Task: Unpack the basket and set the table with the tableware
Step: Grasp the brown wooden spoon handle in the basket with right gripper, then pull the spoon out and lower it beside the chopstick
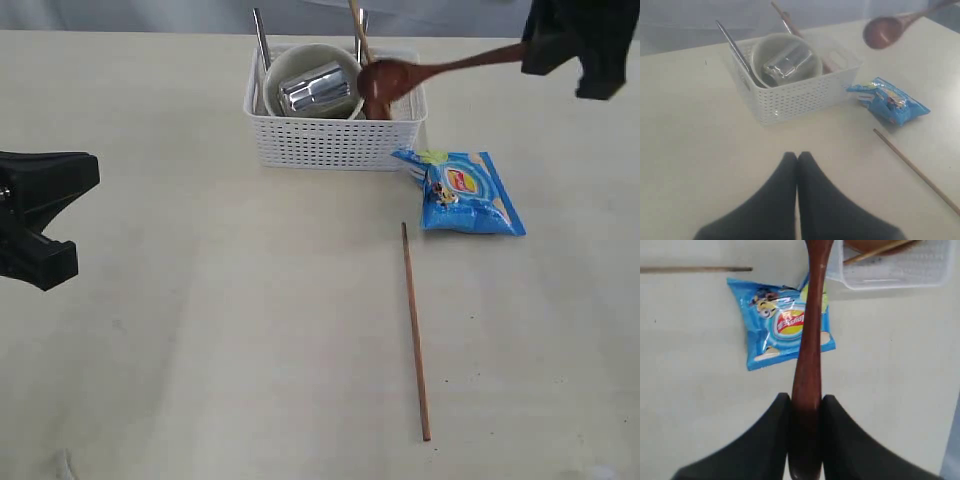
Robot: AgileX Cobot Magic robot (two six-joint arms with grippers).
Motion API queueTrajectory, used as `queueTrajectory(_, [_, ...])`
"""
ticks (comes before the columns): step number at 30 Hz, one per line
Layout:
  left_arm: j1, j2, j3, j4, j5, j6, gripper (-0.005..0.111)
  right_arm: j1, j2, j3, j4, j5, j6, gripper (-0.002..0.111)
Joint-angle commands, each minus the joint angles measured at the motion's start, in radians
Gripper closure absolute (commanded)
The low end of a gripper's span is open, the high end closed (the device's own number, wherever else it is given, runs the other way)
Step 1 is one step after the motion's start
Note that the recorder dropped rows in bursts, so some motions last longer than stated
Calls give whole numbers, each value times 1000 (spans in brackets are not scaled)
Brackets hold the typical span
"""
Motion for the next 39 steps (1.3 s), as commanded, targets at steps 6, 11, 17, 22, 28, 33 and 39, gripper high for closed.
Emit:
queueTrajectory(6, [-8,-3,7,-9,17,27,107,18,15,-27,257,-192,-511,109])
queueTrajectory(11, [-8,-3,7,-9,19,30,107,85,34,-58,219,-114,-668,109])
queueTrajectory(17, [-8,-3,9,-9,33,31,107,228,52,-38,145,-5,-784,109])
queueTrajectory(22, [-8,-3,29,-9,39,31,107,373,40,154,113,-5,-906,109])
queueTrajectory(28, [-8,-3,29,-11,39,31,107,438,31,470,-142,-342,-906,109])
queueTrajectory(33, [-8,-3,29,-11,37,34,107,438,63,533,-172,-575,-907,109])
queueTrajectory(39, [-8,-3,29,-11,37,34,107,438,176,533,-239,-662,-908,109])
